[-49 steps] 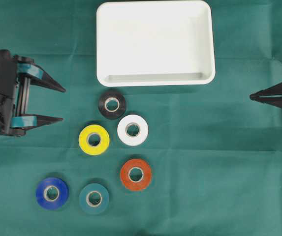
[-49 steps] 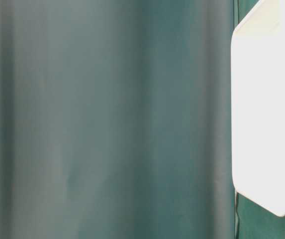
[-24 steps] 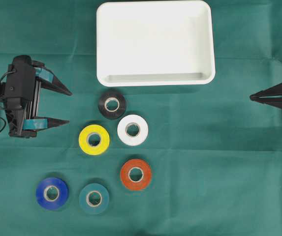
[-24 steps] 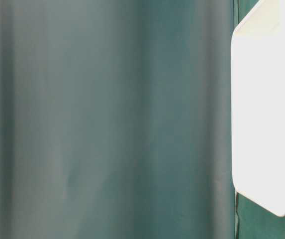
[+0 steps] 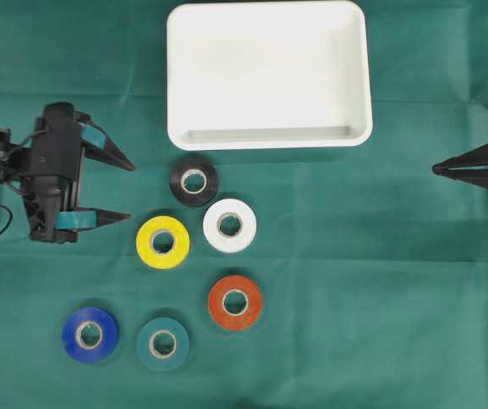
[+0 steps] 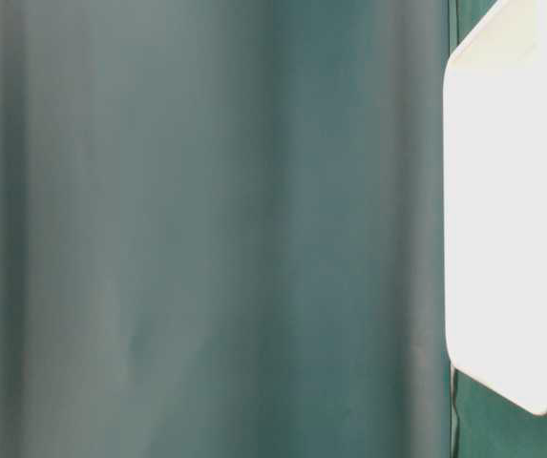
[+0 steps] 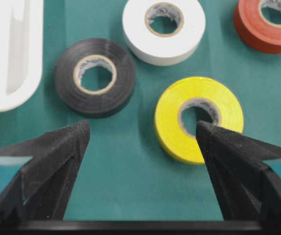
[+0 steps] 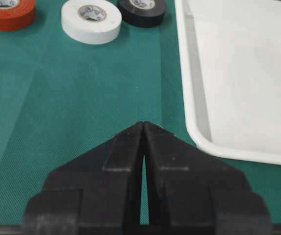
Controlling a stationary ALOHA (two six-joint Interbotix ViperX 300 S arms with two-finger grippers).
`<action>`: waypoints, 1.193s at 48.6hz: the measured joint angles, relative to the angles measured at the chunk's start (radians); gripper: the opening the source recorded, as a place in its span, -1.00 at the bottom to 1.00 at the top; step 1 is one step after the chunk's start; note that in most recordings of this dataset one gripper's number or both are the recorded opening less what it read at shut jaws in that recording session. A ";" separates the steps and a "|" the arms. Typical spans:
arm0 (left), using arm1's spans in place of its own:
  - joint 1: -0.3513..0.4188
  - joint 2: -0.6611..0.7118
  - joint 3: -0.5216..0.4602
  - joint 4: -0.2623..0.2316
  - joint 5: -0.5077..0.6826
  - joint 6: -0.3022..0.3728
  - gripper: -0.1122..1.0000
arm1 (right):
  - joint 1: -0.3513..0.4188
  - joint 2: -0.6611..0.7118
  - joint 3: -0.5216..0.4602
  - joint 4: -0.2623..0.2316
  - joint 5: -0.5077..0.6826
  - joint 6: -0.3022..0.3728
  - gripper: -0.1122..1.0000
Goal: Put the tape into the white case with the left arm.
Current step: 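Move the left gripper toward the yellow tape roll, then lower the left gripper into the yellow roll's hole and grasp it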
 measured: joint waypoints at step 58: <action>-0.052 0.469 -0.167 -0.002 -0.005 -0.002 0.98 | 0.002 0.000 0.003 0.000 0.000 0.000 -0.97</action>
